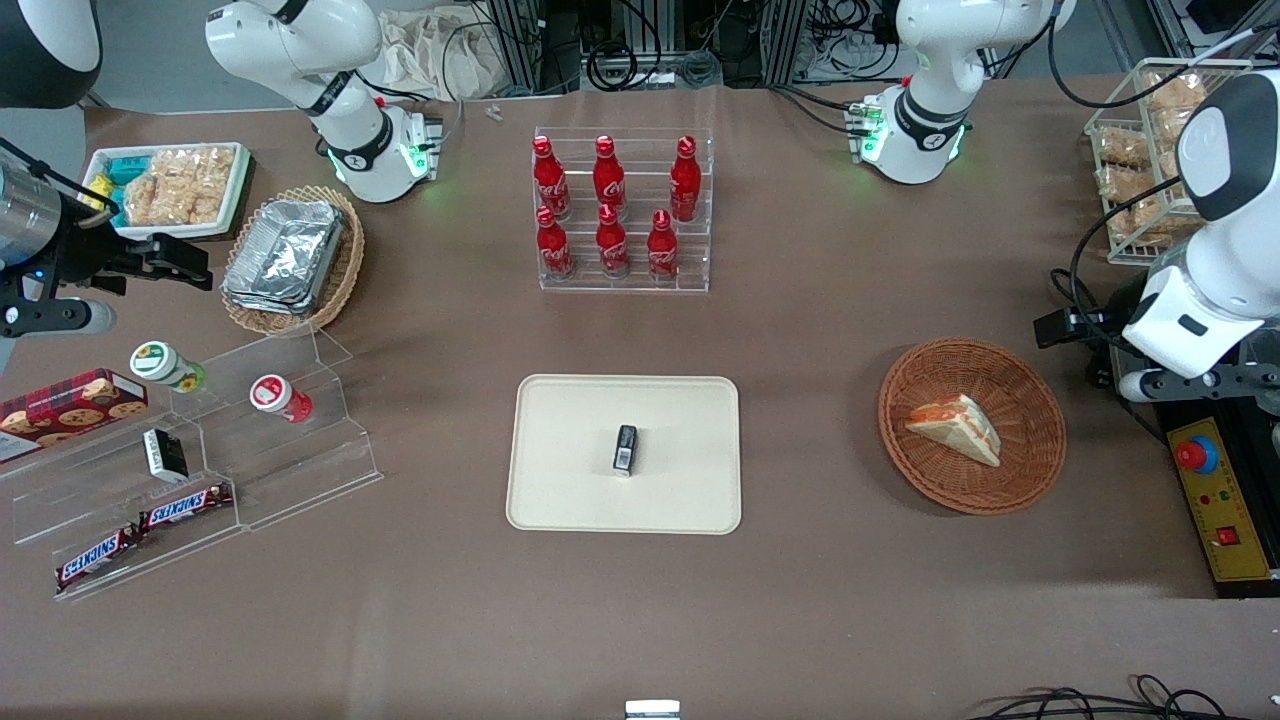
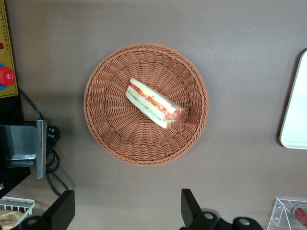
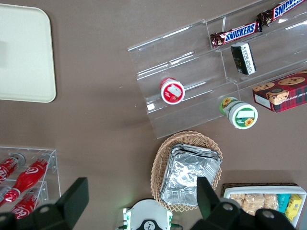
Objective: Place sandwich from basket to tray
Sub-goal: 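Move the left gripper over the wrapped sandwich in the wicker basket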
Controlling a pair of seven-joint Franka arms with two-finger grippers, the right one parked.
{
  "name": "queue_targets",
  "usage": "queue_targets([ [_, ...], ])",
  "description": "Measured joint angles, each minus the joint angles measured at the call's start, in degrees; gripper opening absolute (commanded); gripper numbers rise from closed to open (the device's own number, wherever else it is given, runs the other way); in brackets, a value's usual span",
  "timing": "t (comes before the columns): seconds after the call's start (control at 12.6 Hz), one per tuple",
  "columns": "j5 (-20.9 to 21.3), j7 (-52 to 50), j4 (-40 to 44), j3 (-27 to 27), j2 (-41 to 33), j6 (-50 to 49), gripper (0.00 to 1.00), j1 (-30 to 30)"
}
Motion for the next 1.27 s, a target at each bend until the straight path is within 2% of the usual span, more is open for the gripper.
queue_targets([
  [0.63,-0.08,0.11,-0.82,-0.08,1.97,-0.30,0.99,0.00],
  [1.27,-1.00,-3.46,-10.93,0.04,2.18,9.20,0.99,1.06],
])
